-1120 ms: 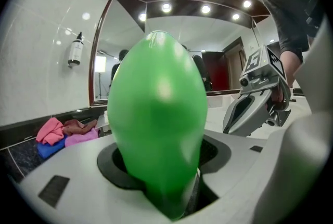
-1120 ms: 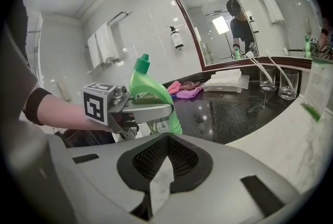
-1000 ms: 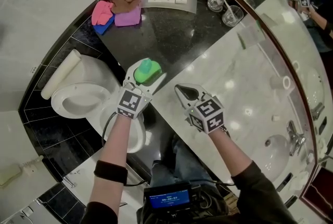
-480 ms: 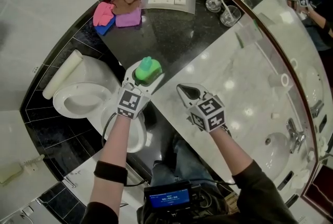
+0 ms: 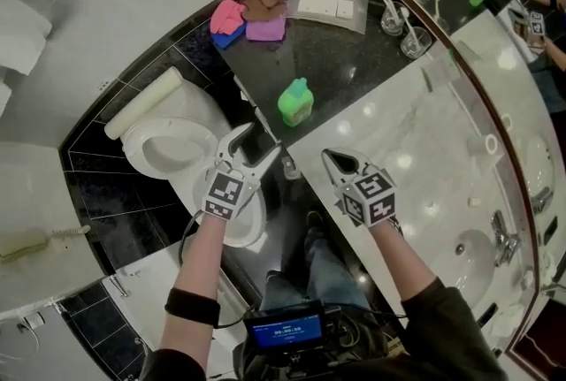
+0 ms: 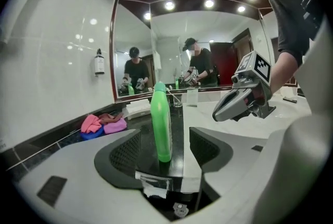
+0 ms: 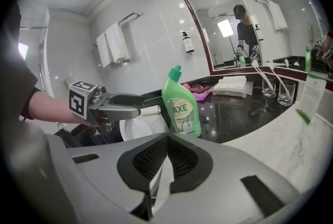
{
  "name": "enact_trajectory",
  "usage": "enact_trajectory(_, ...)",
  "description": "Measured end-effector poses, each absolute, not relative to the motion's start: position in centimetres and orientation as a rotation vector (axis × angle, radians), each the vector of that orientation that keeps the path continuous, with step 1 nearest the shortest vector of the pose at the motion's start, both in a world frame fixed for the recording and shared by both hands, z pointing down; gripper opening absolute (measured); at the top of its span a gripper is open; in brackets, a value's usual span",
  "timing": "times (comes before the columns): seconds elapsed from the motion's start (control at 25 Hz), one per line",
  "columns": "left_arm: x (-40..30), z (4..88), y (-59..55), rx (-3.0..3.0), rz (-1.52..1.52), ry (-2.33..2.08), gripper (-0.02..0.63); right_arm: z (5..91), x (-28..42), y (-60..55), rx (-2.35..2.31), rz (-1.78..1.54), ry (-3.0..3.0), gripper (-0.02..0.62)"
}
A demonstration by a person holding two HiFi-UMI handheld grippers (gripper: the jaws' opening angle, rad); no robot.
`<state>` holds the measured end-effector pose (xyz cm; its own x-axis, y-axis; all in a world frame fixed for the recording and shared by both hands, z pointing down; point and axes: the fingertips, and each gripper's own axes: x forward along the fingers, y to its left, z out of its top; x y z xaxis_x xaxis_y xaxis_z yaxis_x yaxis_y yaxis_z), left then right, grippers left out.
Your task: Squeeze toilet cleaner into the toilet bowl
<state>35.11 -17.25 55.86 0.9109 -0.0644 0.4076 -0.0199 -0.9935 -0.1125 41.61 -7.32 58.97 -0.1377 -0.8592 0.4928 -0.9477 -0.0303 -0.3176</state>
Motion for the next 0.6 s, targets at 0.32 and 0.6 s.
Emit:
enact_trajectory(0.32,19.0,50.2,-13.9,-2.977,-0.645,0.401,0.114,54.9,31.0,-6.3,1.828,0.823,-2.182,0.003)
enact_trajectory(0.6,5.2,46.8,-11.7,-2.968,-0.66,0.84,0.014,51.7,21.3,-5.8,1.7,0.749,-2.27,0.003)
